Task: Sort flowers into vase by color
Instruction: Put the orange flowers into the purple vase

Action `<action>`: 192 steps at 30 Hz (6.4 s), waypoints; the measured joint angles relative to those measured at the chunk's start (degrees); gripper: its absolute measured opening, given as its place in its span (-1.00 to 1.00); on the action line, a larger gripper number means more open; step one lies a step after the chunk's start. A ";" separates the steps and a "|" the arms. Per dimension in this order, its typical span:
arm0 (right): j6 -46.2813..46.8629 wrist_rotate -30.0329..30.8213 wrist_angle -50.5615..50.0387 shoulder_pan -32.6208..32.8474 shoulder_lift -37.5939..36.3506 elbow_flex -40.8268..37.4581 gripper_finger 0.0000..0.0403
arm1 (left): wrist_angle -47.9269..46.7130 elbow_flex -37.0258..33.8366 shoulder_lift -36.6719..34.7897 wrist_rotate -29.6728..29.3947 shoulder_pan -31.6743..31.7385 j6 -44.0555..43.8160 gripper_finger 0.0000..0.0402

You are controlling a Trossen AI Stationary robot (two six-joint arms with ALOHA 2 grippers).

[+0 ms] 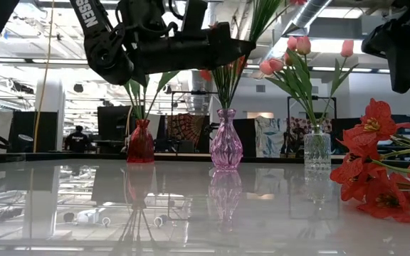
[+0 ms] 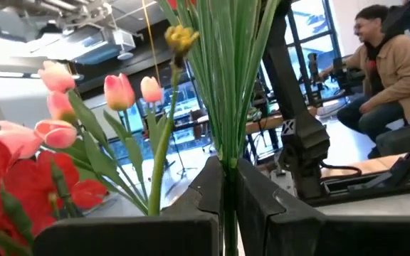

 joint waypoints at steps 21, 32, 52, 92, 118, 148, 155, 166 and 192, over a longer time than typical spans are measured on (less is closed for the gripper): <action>0.15 -0.02 0.03 0.01 0.00 0.00 0.50 | -3.17 -0.12 -0.04 -3.56 1.18 -1.86 -0.99; 0.02 -0.04 0.04 0.80 0.00 0.00 0.50 | 2.88 -5.42 -0.09 -4.94 1.18 -7.59 -1.00; 0.61 -0.08 2.59 0.76 0.02 0.00 0.50 | 6.93 -6.35 3.44 -4.93 1.11 -11.50 -1.00; 0.06 -0.26 2.26 0.61 0.02 0.00 0.50 | 9.33 -6.43 7.89 -5.44 -3.47 -2.22 -0.03; -2.12 -0.42 1.67 -0.16 0.02 0.00 0.50 | -29.31 -6.75 -10.87 -12.70 -4.17 -7.40 -0.03; 4.50 -5.55 -1.83 9.79 0.00 4.74 0.50 | -68.72 -6.73 -29.28 -7.30 -12.77 -17.24 -0.03; 5.33 -1.60 0.80 15.71 3.89 4.74 0.50 | -68.05 -8.11 -29.20 -8.76 -16.89 -17.02 -0.03; 10.41 -0.22 0.91 16.46 15.14 4.72 0.50 | -44.73 -20.46 -29.18 -7.52 -18.66 -15.44 -0.03; 2.50 2.64 2.59 8.82 12.02 4.55 -0.84 | -38.45 -24.50 -29.14 -7.02 -20.02 -19.40 -0.03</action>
